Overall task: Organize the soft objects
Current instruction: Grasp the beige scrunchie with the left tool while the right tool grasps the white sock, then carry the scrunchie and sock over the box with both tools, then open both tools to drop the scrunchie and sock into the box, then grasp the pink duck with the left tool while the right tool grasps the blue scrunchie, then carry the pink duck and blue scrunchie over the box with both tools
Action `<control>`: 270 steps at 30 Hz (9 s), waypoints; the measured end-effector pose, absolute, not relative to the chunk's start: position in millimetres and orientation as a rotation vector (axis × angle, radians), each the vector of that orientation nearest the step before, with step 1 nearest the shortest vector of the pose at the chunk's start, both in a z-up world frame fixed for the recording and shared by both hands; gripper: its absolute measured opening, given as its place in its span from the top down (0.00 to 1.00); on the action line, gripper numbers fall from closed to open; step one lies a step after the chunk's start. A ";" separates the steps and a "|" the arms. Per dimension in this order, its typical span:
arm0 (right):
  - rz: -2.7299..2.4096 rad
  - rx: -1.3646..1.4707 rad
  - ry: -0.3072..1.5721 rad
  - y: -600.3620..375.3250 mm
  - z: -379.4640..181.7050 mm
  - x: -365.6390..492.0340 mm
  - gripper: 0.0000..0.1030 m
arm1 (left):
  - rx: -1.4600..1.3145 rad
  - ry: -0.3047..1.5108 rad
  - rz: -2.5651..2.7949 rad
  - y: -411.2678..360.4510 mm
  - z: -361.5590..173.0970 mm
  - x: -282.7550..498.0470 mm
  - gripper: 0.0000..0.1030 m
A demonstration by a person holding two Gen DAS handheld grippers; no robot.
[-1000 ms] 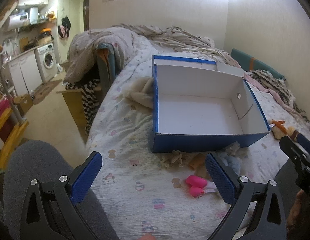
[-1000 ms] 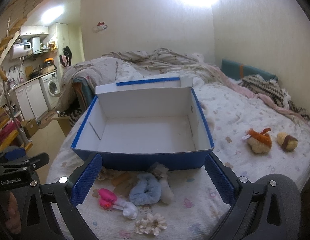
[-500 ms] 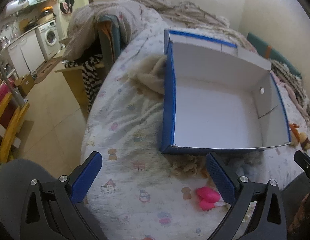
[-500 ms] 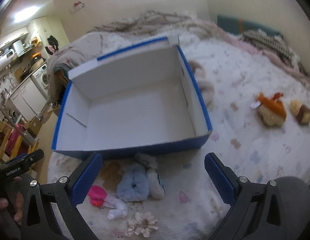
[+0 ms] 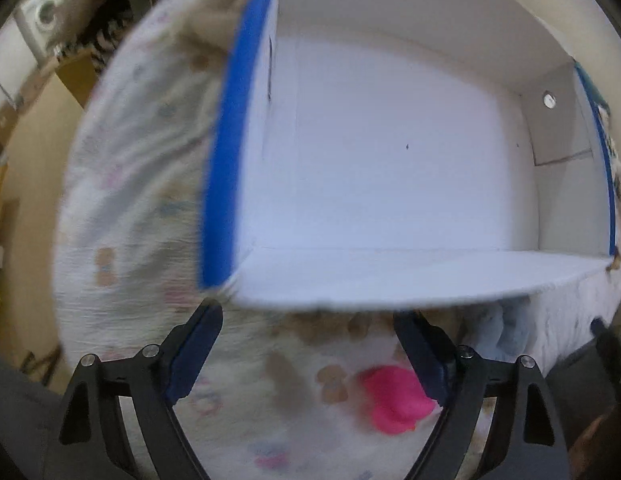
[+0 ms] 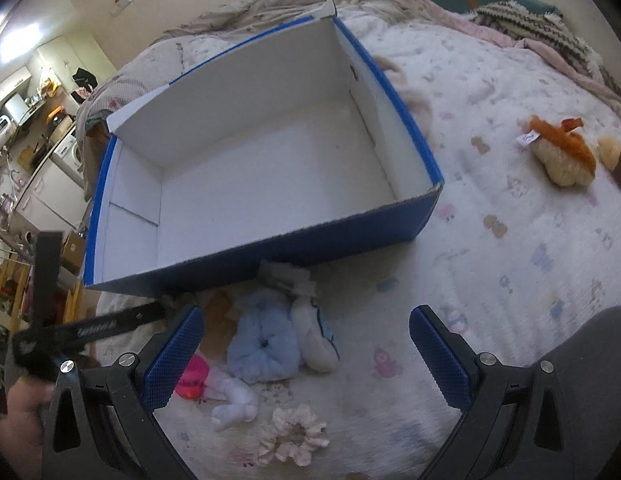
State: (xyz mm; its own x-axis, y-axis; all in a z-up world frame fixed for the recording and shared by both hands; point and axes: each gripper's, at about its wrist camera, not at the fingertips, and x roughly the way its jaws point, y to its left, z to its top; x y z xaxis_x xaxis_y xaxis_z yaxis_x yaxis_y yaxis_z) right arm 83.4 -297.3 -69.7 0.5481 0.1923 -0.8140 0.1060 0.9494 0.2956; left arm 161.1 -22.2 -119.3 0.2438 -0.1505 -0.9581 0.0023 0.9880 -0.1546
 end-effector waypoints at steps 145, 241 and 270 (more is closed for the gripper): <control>0.182 0.251 0.888 -298.6 -15.6 153.7 0.25 | -0.070 0.931 -0.048 -37.3 -22.7 162.0 0.30; 0.246 0.224 1.232 -258.0 -115.9 106.0 0.67 | -0.009 1.334 -0.030 -53.6 -126.1 115.7 0.58; 0.356 0.325 0.777 -310.5 17.7 82.4 0.67 | -0.122 1.006 -0.004 -23.0 2.2 115.8 0.58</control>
State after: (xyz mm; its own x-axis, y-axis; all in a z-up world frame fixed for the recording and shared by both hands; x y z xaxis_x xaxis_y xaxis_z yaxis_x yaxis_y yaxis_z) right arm 82.4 -310.5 17.7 0.6595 0.4260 -0.6193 -0.1908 0.8918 0.4103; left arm 115.8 -23.0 2.2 0.5362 -0.0599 -0.8419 -0.0525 0.9932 -0.1041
